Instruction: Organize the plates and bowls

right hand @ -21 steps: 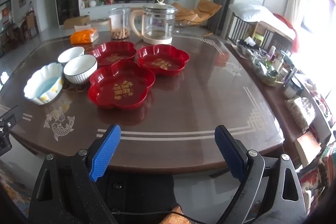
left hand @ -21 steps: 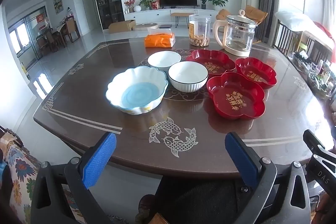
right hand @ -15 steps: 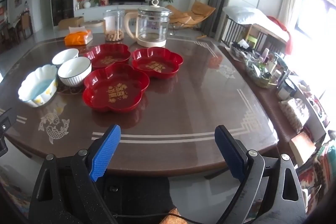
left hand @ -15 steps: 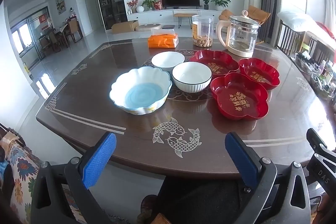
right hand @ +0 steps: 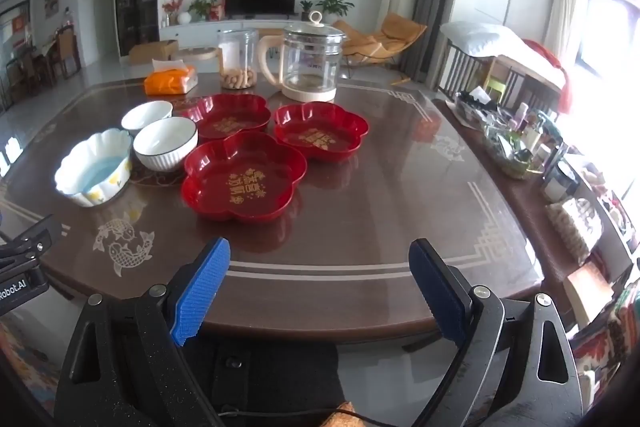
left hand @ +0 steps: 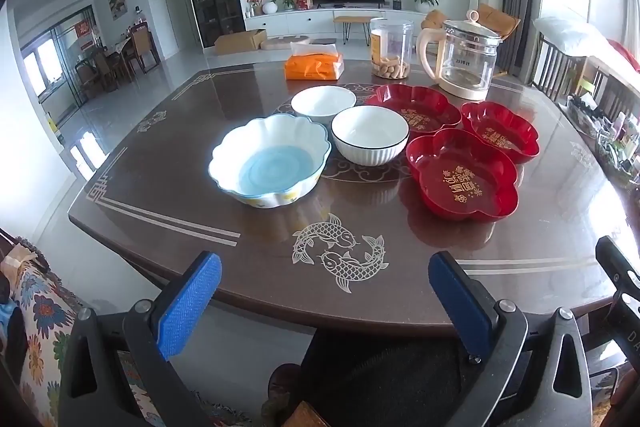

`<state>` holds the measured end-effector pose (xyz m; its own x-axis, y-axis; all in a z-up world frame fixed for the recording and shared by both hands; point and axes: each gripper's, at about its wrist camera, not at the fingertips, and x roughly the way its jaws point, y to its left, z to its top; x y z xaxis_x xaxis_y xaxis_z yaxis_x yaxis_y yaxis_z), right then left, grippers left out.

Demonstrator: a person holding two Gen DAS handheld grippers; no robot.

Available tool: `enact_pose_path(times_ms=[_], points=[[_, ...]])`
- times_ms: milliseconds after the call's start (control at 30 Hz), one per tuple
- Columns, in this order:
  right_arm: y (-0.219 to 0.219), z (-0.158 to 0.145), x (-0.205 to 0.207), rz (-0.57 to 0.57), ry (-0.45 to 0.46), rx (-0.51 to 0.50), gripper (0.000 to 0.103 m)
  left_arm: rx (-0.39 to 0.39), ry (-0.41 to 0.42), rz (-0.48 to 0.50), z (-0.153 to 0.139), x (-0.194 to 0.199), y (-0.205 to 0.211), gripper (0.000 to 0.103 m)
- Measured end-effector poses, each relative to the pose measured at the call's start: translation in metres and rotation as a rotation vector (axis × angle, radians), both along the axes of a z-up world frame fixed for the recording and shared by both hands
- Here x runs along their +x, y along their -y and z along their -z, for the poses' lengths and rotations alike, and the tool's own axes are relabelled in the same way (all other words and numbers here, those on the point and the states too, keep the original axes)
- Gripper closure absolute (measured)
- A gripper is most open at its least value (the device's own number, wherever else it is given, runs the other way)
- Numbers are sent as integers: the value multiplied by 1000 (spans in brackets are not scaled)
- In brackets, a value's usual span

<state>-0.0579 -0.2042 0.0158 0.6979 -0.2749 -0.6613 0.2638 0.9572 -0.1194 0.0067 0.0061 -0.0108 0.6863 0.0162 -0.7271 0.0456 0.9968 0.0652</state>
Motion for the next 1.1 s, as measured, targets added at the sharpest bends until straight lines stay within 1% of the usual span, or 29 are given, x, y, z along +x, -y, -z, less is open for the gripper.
enact_pose_path(times_ms=[200,367,467,767,967,1100], points=[[4,0,1,-2,8,34,10,-1,-1,-1,0,0,0,0],[7,2,2,-11,7,65,10,-20,-19,3,2,1,0,0],[8,2,1,-24,16,75,10,-19,-17,1,2,0,0,0],[13,1,-1,-11,51,103,10,2,-20,5,3,-1,4,0],[11,5,1,-6,32,81,10,4,-23,7,4,-1,4,0],[12,8,2,-3,13,85,10,-1,-34,2,5,-1,3,0]])
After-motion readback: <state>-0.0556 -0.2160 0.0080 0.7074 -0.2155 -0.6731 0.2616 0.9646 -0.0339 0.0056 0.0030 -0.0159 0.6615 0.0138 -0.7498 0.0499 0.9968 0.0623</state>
